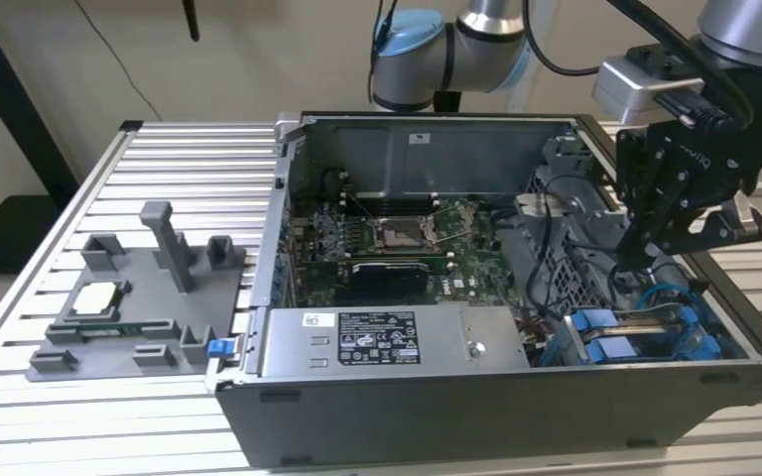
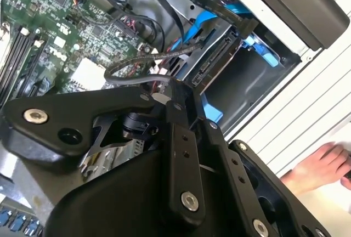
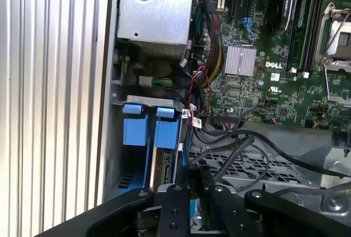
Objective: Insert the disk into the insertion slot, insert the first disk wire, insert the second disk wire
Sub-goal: 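Insert the first disk wire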
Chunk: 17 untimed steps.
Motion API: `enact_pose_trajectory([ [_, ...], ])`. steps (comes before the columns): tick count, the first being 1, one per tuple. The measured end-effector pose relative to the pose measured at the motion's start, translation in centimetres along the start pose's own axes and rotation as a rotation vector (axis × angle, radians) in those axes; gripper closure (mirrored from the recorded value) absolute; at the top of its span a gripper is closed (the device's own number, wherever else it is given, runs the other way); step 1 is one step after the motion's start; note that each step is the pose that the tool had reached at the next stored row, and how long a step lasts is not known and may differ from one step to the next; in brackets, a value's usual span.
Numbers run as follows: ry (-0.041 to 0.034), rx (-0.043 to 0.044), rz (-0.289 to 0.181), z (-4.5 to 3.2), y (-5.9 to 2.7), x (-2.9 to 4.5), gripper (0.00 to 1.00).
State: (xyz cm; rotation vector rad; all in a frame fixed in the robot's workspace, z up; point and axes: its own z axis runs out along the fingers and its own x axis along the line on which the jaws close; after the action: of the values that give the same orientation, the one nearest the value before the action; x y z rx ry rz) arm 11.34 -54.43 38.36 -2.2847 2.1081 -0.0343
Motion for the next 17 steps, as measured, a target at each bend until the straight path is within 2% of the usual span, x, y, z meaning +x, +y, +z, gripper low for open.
enact_pose_trajectory([
  [5, -0.0009, -0.0149, 0.0, 0.05, 0.01, 0.28, 1.0],
  [7, -0.0016, -0.0237, 0.0, 0.08, -0.03, 0.41, 1.0],
  [17, -0.0075, -0.0983, 0.001, 0.36, -0.42, 1.34, 1.0],
])
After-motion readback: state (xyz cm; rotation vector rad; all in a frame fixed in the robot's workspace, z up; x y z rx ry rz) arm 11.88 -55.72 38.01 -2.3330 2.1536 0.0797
